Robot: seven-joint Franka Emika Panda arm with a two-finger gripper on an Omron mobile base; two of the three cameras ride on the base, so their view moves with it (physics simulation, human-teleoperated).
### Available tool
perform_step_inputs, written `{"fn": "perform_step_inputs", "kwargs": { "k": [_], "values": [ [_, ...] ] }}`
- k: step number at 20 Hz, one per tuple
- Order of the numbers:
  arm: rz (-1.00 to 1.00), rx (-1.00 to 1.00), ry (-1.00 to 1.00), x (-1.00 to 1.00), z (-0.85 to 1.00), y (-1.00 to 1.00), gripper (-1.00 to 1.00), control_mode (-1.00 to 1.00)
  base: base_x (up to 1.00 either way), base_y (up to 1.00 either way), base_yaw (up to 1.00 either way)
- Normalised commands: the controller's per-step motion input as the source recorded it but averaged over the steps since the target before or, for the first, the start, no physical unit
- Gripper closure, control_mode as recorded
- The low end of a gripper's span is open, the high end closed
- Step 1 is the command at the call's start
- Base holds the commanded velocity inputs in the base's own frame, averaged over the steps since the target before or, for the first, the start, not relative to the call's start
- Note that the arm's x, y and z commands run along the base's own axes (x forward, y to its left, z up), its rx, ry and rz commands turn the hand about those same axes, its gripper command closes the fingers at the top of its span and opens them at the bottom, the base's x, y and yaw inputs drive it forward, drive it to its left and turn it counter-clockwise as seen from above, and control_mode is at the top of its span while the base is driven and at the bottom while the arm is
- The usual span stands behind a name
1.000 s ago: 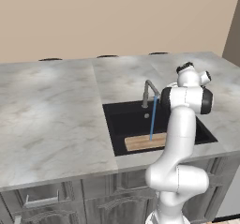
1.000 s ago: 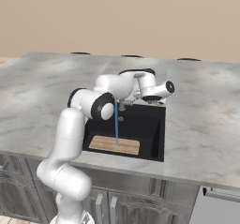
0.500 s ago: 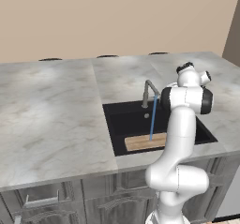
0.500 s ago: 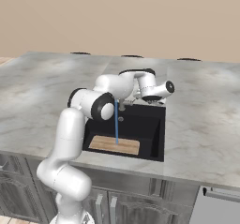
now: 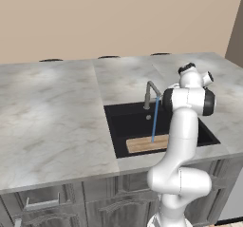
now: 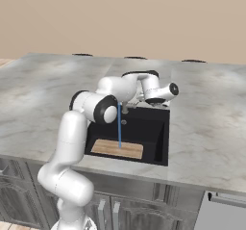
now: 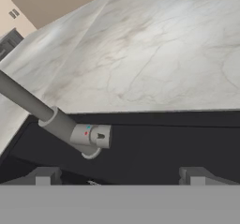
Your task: Turn on the sink faucet with hot water and rinse the cutting board for ten seconds, then turn off the faucet. Push the cutting board to reach the water if necessary.
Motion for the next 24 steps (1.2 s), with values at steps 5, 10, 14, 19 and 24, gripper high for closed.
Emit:
{"fn": "perform_step_inputs", "kwargs": {
  "k": [5, 10, 14, 19, 24],
  "values": [
    [0.00, 0.00, 0.00, 0.29, 0.00, 0.00, -1.00, -1.00, 0.00, 0.00, 0.00],
    [0.00, 0.02, 0.00, 0.23, 0.00, -0.03, -1.00, -1.00, 0.00, 0.00, 0.00],
    [0.00, 0.00, 0.00, 0.09, 0.00, -0.05, -1.00, -1.00, 0.00, 0.00, 0.00],
    [0.00, 0.00, 0.00, 0.00, -0.18, 0.00, -1.00, -1.00, 0.00, 0.00, 0.00],
    [0.00, 0.00, 0.00, 0.00, -0.40, 0.00, -1.00, -1.00, 0.00, 0.00, 0.00]
  ]
}}
